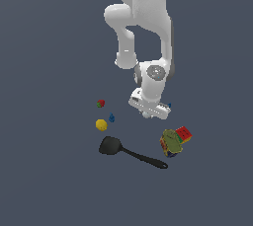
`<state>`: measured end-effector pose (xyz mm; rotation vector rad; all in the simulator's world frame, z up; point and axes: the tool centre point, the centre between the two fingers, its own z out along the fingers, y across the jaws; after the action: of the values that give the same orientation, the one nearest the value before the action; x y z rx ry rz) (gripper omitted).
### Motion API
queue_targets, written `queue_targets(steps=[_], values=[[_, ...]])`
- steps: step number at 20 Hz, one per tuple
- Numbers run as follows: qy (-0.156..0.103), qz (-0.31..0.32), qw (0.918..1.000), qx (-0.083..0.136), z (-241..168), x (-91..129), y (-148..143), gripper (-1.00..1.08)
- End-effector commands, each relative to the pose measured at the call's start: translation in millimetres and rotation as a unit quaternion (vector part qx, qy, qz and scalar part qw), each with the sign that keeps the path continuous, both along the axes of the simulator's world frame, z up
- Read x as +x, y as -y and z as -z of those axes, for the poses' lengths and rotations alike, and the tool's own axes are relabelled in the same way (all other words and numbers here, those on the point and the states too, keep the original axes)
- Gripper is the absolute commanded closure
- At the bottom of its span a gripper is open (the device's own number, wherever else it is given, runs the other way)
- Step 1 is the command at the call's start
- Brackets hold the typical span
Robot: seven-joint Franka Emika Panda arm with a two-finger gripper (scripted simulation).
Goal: Pick up a designated object from a clutter of objects.
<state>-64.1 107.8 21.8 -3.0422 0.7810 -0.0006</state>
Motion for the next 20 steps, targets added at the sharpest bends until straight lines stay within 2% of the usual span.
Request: queue_targets(steps=[1,11,20], values=[[0.0,0.0,1.0,0.0,1,0,0,1.08],[0.0,0.0,1.0,0.0,-6,3,4,1.08],[0.0,0.001,1.0,0.0,-47,23,29,1.08]])
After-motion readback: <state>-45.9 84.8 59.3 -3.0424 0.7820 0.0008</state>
